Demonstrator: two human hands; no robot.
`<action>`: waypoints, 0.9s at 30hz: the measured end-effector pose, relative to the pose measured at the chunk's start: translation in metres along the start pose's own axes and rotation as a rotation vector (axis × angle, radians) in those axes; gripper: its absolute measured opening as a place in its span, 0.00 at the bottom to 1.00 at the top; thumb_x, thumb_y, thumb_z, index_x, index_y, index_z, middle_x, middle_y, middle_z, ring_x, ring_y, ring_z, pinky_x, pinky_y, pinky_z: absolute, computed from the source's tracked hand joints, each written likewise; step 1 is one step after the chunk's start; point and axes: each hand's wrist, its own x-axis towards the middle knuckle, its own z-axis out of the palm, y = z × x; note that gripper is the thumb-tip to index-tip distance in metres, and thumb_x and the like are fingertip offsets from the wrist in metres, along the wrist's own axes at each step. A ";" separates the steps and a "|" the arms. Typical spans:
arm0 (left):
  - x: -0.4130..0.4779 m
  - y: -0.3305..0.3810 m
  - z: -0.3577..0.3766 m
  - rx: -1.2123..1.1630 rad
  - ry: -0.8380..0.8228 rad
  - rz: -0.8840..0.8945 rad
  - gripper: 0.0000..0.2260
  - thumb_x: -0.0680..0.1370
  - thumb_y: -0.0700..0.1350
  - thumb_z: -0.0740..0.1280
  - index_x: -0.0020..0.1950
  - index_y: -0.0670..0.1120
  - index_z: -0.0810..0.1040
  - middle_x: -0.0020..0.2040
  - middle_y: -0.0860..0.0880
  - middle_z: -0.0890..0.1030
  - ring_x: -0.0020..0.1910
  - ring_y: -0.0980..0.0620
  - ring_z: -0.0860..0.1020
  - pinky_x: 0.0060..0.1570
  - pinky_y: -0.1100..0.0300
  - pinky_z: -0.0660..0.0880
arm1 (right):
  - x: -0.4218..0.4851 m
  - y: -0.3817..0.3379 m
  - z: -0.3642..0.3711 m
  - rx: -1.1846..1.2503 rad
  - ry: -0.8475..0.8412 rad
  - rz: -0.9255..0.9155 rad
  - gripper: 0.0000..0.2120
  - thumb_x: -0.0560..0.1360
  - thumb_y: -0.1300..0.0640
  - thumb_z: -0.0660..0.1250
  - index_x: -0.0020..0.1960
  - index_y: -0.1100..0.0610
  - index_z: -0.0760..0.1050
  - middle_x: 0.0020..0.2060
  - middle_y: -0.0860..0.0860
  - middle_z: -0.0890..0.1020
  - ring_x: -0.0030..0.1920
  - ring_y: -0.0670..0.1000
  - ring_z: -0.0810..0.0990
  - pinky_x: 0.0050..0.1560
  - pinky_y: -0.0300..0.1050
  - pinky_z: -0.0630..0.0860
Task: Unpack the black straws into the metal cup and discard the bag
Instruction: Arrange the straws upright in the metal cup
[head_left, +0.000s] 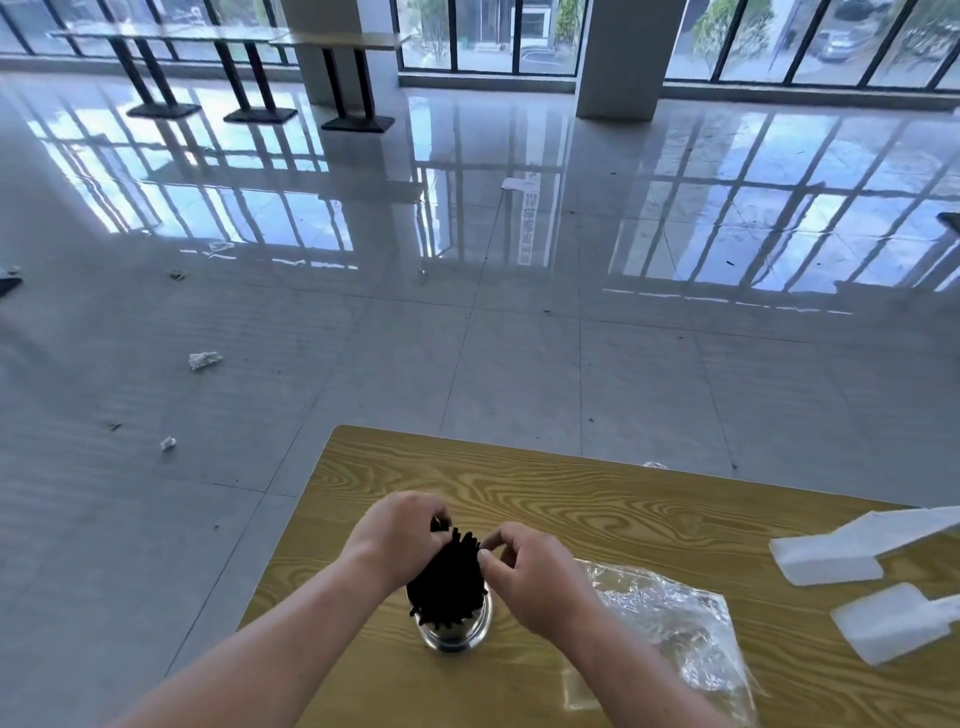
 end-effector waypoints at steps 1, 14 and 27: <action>-0.003 0.003 -0.005 -0.001 0.015 -0.001 0.03 0.76 0.51 0.72 0.48 0.55 0.84 0.46 0.58 0.83 0.46 0.57 0.80 0.43 0.63 0.72 | 0.001 0.000 -0.002 0.020 -0.005 -0.005 0.09 0.77 0.41 0.66 0.51 0.44 0.81 0.33 0.41 0.84 0.30 0.41 0.78 0.32 0.40 0.74; -0.048 0.013 -0.099 -0.159 0.254 -0.165 0.05 0.72 0.49 0.78 0.38 0.58 0.84 0.36 0.59 0.84 0.38 0.63 0.81 0.41 0.60 0.77 | 0.016 -0.024 -0.010 0.104 -0.058 -0.102 0.10 0.79 0.48 0.66 0.42 0.50 0.82 0.32 0.48 0.84 0.29 0.41 0.76 0.30 0.38 0.73; -0.055 -0.022 -0.092 -1.413 0.264 -0.430 0.04 0.75 0.36 0.76 0.41 0.43 0.88 0.40 0.44 0.86 0.36 0.52 0.84 0.38 0.62 0.83 | 0.032 -0.076 -0.006 1.065 -0.439 0.214 0.33 0.72 0.33 0.76 0.61 0.60 0.82 0.44 0.55 0.86 0.35 0.51 0.81 0.35 0.45 0.77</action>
